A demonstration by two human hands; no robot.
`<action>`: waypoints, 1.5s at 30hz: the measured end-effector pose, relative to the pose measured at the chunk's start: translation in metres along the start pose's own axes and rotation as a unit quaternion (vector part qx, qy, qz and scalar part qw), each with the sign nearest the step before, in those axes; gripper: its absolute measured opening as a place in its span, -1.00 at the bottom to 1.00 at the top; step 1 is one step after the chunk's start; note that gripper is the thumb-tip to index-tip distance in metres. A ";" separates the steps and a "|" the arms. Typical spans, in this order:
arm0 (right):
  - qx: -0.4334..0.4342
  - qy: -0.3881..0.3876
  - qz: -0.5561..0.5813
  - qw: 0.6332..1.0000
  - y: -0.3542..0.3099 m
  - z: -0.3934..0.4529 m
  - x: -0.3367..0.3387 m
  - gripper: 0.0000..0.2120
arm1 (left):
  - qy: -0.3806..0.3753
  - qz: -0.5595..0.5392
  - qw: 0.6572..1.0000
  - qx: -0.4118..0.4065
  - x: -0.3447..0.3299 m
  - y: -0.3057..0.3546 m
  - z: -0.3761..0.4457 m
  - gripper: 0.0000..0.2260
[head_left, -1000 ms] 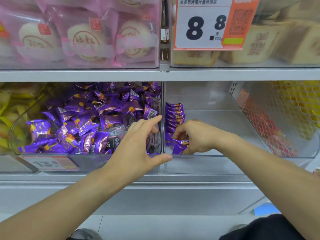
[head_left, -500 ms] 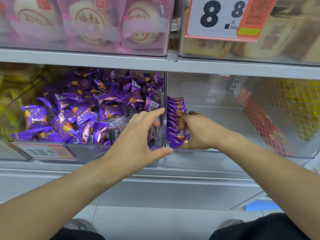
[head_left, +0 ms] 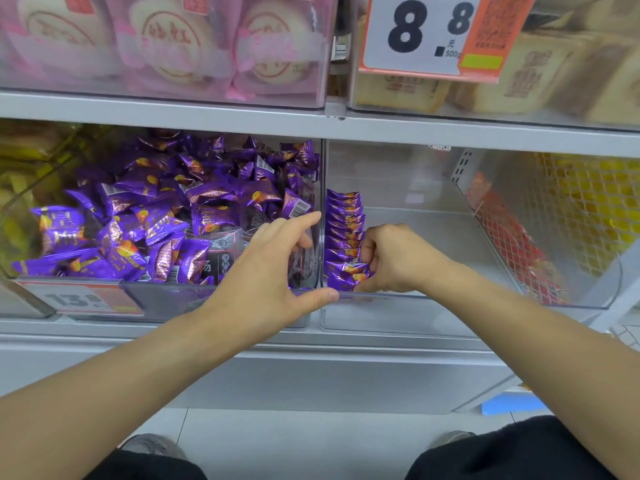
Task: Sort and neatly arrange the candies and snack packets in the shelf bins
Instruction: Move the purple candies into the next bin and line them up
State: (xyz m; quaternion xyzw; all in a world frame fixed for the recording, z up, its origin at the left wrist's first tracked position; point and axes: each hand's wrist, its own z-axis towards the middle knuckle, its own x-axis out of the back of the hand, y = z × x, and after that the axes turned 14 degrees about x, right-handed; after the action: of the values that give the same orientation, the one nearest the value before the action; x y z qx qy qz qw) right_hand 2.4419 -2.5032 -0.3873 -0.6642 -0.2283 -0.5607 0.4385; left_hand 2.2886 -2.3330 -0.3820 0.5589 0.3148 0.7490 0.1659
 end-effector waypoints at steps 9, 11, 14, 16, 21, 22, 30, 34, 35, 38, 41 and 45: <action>0.009 0.030 -0.010 0.999 -0.004 0.000 -0.002 -0.63 | 0.003 -0.002 1.000 -0.005 0.000 -0.001 0.000 -0.18; -0.012 0.026 0.001 1.000 -0.003 0.000 -0.002 -0.60 | 0.005 -0.004 1.000 -0.005 0.000 -0.001 -0.001 -0.18; -0.026 0.024 0.012 0.999 -0.002 0.000 -0.001 -0.53 | 0.005 0.000 1.000 -0.006 0.001 0.000 -0.002 -0.18; -0.026 0.022 0.012 0.999 -0.002 0.000 -0.001 -0.55 | 0.006 0.000 1.000 -0.007 0.001 0.000 -0.002 -0.18; -0.022 0.010 0.021 0.999 -0.004 0.000 -0.002 -0.69 | 0.010 0.000 1.000 -0.010 0.001 -0.001 -0.001 -0.18; -0.023 0.008 0.023 0.999 -0.003 0.000 -0.002 -0.69 | 0.009 -0.001 1.000 -0.011 0.001 -0.001 -0.001 -0.18; -0.041 -0.004 0.037 0.998 -0.004 -0.003 0.004 -0.64 | 0.001 0.003 1.000 -0.017 0.004 0.000 0.000 -0.19; -0.045 -0.007 0.039 0.998 -0.005 -0.004 0.005 -0.64 | -0.009 0.007 1.000 -0.021 0.010 -0.002 0.001 -0.23; -0.045 -0.009 0.039 0.998 -0.005 -0.004 0.005 -0.63 | -0.007 0.011 1.000 -0.021 0.011 -0.003 0.002 -0.22; -0.050 -0.004 0.040 0.998 -0.006 -0.005 0.010 -0.60 | 0.004 0.040 0.999 -0.014 0.021 -0.005 0.001 -0.24; -0.064 0.008 0.047 0.997 -0.007 -0.005 0.017 -0.55 | -0.001 0.118 0.993 0.006 0.037 -0.005 0.000 -0.40; -0.061 0.045 0.067 0.995 -0.011 -0.008 0.032 -0.65 | -0.001 0.208 0.977 0.035 0.059 -0.011 0.000 -0.58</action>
State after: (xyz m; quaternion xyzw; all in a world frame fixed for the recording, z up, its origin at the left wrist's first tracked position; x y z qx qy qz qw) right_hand 2.4372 -2.5098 -0.3535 -0.6773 -0.1291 -0.5724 0.4438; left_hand 2.2681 -2.2891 -0.3464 0.6185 0.2175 0.7550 -0.0128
